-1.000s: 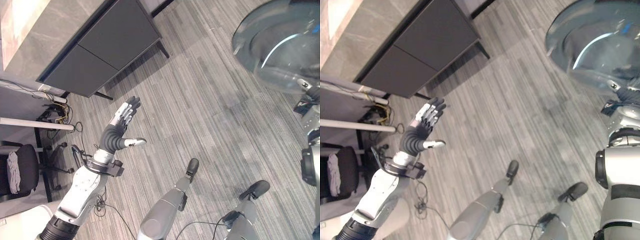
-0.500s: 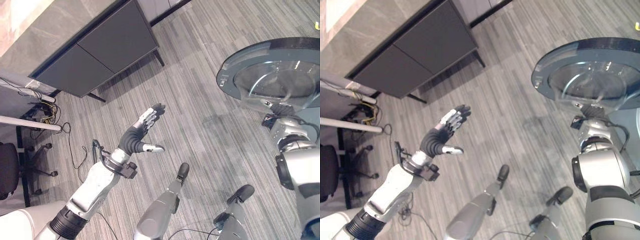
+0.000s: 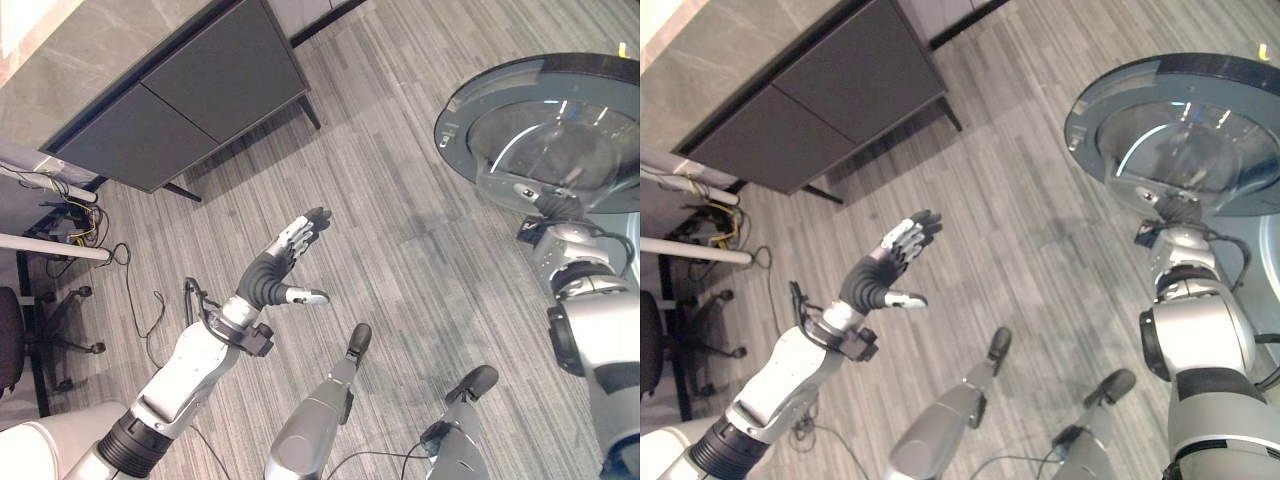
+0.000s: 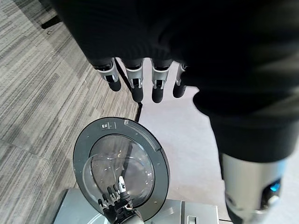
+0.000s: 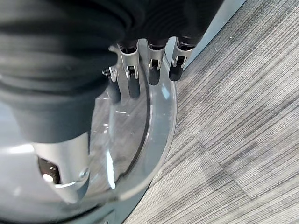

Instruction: Grab the laundry basket,head to the washer,open it,put in the laundry and shut it.

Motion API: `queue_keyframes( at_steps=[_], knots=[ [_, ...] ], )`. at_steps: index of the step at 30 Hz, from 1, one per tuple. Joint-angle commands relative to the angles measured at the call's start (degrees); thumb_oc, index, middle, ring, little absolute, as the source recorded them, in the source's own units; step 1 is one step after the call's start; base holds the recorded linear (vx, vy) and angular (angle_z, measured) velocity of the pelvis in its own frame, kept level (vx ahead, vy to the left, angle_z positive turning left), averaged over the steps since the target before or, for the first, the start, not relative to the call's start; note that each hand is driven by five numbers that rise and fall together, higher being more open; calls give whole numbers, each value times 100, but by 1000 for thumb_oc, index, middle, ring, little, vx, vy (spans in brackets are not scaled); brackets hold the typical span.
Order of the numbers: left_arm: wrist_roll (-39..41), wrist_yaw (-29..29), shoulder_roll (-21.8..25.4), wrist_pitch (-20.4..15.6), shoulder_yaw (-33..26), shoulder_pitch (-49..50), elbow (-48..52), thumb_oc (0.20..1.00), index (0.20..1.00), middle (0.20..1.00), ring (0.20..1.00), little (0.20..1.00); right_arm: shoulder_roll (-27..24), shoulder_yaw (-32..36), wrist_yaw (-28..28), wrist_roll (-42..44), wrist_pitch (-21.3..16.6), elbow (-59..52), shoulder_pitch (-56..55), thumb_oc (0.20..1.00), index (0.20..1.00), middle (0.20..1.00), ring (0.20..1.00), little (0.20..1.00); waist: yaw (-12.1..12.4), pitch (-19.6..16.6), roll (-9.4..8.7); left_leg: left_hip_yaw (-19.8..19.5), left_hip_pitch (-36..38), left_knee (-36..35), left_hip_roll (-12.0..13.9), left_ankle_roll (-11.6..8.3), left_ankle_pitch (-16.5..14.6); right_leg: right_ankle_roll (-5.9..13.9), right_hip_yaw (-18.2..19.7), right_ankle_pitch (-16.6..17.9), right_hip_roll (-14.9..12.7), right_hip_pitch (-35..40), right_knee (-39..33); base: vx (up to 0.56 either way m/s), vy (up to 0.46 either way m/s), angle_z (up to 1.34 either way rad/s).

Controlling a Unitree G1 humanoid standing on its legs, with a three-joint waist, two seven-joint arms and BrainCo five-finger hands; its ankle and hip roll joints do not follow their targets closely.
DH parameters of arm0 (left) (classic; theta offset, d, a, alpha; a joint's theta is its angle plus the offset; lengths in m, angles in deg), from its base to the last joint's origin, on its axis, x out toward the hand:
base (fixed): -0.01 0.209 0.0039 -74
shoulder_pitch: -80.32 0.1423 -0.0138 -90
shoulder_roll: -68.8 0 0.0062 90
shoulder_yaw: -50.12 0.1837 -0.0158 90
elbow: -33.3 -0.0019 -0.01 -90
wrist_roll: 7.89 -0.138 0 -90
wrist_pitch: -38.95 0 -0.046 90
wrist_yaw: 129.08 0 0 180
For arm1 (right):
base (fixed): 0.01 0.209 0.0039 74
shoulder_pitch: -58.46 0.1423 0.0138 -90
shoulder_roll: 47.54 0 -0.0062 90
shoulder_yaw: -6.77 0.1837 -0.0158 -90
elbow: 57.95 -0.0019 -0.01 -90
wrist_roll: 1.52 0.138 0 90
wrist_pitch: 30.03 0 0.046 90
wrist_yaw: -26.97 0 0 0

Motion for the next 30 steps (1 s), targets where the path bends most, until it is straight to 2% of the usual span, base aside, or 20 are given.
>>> queue_keyframes(
  at_steps=[1, 4, 5, 6, 8, 10, 11, 12, 17, 18, 23, 25, 26, 27, 29, 30],
  knots=[
    [-219, -77, 1, -166, 121, 150, 191, 1000, 1000, 1000, 1000, 1000, 136, 73, -194, -122, -399, -613, -592, 1000, 1000, 1000, 1000, 1000, -67, -147, -17, 234, 99, 194, 130, -110, -689, 417, 338, -938, -230, 437, 5, 92, 45, -4],
    [-289, -125, 5, -168, 15, 317, 71, 1000, 1000, 1000, 1000, 1000, 454, 210, -269, -283, -468, -1044, -1221, 1000, 1000, 1000, 1000, 1000, -171, -129, -130, 258, 260, 356, 125, -47, -858, 413, 353, -950, -211, 635, 5, 59, 44, -8],
    [-326, -169, 8, -171, -75, 454, -16, 1000, 1000, 1000, 1000, 1000, 634, 193, -352, -581, -477, -1266, -1577, 1000, 1000, 1000, 1000, 1000, -267, -123, -214, 275, 387, 407, 126, 10, -938, 412, 372, -937, -203, 743, 5, 42, 88, -14],
    [-383, -254, -27, -159, -283, 704, -275, 1000, 1000, 1000, 1000, 1000, 1038, 55, -410, -1095, -475, -1998, -2378, 1000, 1000, 1000, 1000, 1000, -447, -60, -349, 422, 565, 521, 119, 110, -984, 364, 353, -812, -203, 883, 5, 79, 115, -24],
    [-445, -297, -57, -118, -497, 992, -617, 1000, 1000, 1000, 1000, 1000, 1304, -67, -381, -1587, -424, -3008, -3366, 1000, 1000, 1000, 1000, 1000, -674, -67, -498, 515, 845, 624, 104, 183, -1136, 377, 446, -791, -189, 1105, 6, 114, 110, -37],
    [-319, -219, -150, -47, -538, 1288, -1061, 1000, 1000, 1000, 1000, 1000, 1427, -93, -147, -1911, -318, -3593, -4112, 1000, 1000, 1000, 1000, 1000, -888, -97, -608, 628, 1181, 705, 108, 249, -1292, 398, 534, -777, -193, 1346, 20, 117, 104, -46],
    [-319, -216, -150, -56, -534, 1297, -1069, 1000, 1000, 1000, 1000, 1000, 1427, -93, -151, -1917, -307, -3616, -4137, 1000, 1000, 1000, 1000, 1000, -885, -93, -607, 633, 1202, 702, 107, 251, -1295, 401, 538, -778, -194, 1363, 17, 149, 159, -47],
    [-404, -99, -221, 31, -542, 1470, -1758, 1000, 1000, 1000, 1000, 1000, 1425, 0, 225, -2053, -234, -3998, -4815, 1000, 1000, 1000, 1000, 1000, -1135, -194, -705, 764, 1510, 722, 97, 316, -1402, 435, 615, -750, -211, 1541, 48, 161, 145, -63],
    [-1047, -26, -307, 153, -633, 1826, -2711, 1000, 1000, 1000, 1000, 1000, 1446, 261, 608, -2227, -151, -4195, -5768, 1000, 1000, 1000, 1000, 1000, -1407, -477, -739, 914, 2001, 619, 53, 378, -1518, 521, 601, -724, -291, 1859, 127, 131, 121, -34],
    [-1374, -15, -466, 226, -613, 1867, -3370, 1000, 1000, 1000, 1000, 1000, 1510, 325, 704, -2261, -140, -4050, -6002, 1000, 1000, 1000, 1000, 1000, -1521, -593, -749, 980, 2188, 589, 43, 394, -1561, 543, 628, -731, -300, 1951, 176, 143, 120, -20],
    [-1911, -94, -1138, 300, -625, 1734, -5330, 1000, 1000, 1000, 1000, 1000, 1756, 325, 893, -2107, -109, -3454, -6201, 1000, 1000, 1000, 1000, 1000, -1678, -836, -808, 1219, 2607, 505, 40, 436, -1650, 558, 761, -742, -264, 2082, 224, 86, 66, -28],
    [-1922, -102, -1246, 294, -656, 1679, -5671, 1000, 1000, 1000, 1000, 1000, 1782, 310, 912, -2095, -115, -3422, -6217, 1000, 1000, 1000, 1000, 1000, -1710, -884, -821, 1247, 2659, 498, 38, 438, -1679, 564, 807, -746, -249, 2089, 235, 59, 42, -23],
    [-2020, -147, -1476, 316, -714, 1579, -6374, 1000, 1000, 1000, 1000, 1000, 1835, 349, 964, -1995, -153, -3603, -6433, 1000, 1000, 1000, 1000, 1000, -1849, -936, -846, 1284, 2766, 540, 39, 468, -1761, 549, 1008, -784, -205, 2129, 295, 80, 62, -26],
    [-2031, -187, -1546, 304, -779, 1550, -6589, 1000, 1000, 1000, 1000, 1000, 1816, 364, 977, -2012, -158, -3742, -6503, 1000, 1000, 1000, 1000, 1000, -1903, -961, -846, 1310, 2826, 542, 21, 492, -1794, 555, 1091, -792, -194, 2125, 331, 120, 94, -25],
    [-2042, -231, -1604, 280, -817, 1522, -6736, 1000, 1000, 1000, 1000, 1000, 1804, 401, 965, -2010, -194, -3859, -6554, 1000, 1000, 1000, 1000, 1000, -1957, -1017, -848, 1335, 2883, 501, -18, 522, -1789, 556, 1184, -793, -195, 2079, 395, 55, 77, -17],
    [-1984, -291, -1637, 249, -871, 1513, -6655, 1000, 1000, 1000, 1000, 1000, 1732, 568, 888, -1960, -273, -4306, -6700, 1000, 1000, 1000, 1000, 1000, -2070, -984, -784, 1321, 2976, 443, -25, 582, -1797, 533, 1371, -914, -170, 1961, 801, 14, 65, -24]
  ],
)
